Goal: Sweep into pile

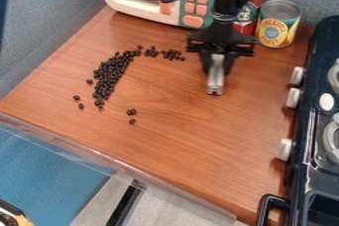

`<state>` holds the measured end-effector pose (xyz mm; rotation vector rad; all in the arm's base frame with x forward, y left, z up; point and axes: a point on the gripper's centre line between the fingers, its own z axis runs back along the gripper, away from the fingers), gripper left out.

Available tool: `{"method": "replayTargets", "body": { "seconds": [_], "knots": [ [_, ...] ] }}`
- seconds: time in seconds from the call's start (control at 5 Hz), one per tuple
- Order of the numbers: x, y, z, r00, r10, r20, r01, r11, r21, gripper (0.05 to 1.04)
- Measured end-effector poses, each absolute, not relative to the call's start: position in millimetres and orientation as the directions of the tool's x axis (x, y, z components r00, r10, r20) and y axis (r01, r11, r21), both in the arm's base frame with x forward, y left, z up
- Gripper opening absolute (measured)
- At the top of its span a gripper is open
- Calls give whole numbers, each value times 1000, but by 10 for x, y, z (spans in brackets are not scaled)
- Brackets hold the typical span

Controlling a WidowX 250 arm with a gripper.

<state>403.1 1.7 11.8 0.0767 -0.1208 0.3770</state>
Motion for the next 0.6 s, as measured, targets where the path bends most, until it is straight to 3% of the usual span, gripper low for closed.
{"method": "replayTargets", "body": {
  "seconds": [0.6],
  "knots": [
    [3761, 398, 132, 896, 423, 135, -434, 898, 66, 374]
  ]
}}
